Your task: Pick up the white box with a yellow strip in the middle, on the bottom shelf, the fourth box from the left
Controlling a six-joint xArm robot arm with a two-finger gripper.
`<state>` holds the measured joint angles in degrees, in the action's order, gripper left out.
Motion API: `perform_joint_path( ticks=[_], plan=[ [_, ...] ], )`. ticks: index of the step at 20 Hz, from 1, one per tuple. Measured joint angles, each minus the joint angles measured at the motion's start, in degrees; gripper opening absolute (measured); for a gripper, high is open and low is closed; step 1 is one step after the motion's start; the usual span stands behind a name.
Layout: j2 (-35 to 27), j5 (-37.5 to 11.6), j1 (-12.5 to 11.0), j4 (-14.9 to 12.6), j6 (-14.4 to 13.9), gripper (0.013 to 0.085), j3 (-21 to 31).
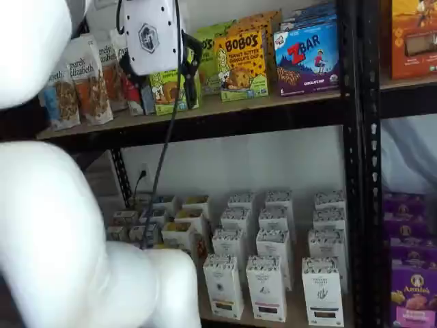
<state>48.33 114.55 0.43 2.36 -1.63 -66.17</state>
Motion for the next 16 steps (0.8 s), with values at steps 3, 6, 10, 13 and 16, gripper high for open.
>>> perform_joint_path(
  ticks=[3, 6, 10, 13, 16],
  plan=[
    [-0.5, 1.7, -7.2, 8.7, 3.1, 0.085, 0.2],
    [0.0, 1.1, -6.6, 9.2, 2.6, 0.085, 1.0],
    [0.5, 0.4, -5.6, 8.9, 1.9, 0.085, 2.0],
    [0.8, -0.5, -3.9, 7.4, 0.9, 0.085, 2.6],
    [0.9, -1.3, -2.2, 5.7, 0.1, 0.085, 3.1]
  ],
)
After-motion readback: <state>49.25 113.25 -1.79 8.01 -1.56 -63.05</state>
